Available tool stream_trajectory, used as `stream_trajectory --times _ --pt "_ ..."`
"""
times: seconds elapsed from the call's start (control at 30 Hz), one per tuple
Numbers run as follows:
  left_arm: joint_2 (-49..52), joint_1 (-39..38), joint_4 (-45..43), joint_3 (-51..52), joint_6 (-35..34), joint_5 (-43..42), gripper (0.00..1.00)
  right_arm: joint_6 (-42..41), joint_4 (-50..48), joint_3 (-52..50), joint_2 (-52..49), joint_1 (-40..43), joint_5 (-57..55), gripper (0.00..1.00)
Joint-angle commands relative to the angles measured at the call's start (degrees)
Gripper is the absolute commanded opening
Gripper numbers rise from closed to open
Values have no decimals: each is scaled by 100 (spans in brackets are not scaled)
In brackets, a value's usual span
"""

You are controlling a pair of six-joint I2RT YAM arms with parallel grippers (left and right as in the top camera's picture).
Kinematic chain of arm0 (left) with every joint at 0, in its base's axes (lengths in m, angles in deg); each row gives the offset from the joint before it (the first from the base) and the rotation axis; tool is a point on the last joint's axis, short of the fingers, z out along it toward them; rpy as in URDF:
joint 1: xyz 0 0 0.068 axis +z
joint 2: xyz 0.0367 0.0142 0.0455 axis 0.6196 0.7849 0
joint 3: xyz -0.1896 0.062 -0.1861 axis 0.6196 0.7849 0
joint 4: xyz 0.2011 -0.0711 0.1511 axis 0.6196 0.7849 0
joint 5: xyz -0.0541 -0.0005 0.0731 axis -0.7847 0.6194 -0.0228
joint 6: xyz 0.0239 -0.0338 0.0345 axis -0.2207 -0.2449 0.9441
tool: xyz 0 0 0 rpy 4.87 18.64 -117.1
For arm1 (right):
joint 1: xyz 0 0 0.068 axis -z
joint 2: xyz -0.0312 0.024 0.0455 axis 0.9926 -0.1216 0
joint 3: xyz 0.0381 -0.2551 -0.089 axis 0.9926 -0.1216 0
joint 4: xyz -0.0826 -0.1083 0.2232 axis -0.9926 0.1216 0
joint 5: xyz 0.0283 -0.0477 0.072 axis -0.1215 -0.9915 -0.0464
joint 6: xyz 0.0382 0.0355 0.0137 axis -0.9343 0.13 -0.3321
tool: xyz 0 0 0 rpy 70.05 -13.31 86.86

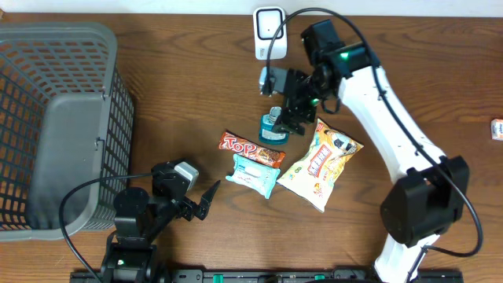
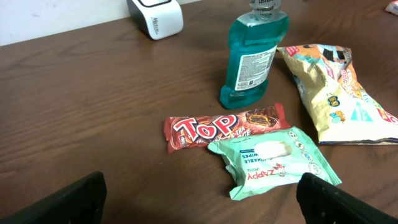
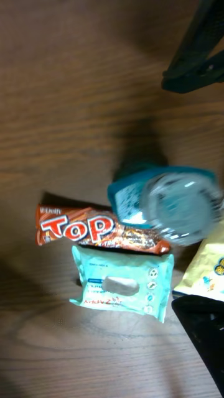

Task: Scan the item barcode
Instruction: 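Lower the right gripper and grasp the mouthwash bottle neck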

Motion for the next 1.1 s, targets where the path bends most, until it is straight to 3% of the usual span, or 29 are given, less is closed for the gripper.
stream_trajectory --times 0.0,0.8,1.07 --pt "-2 20 -15 39 -50 26 98 -63 -13 37 -208 -188 -59 99" --pt "-2 20 -15 39 -50 26 98 -109 -175 31 -846 -260 -444 99" --pt "-2 20 -15 39 -50 26 98 -109 -236 31 -859 -260 -435 57"
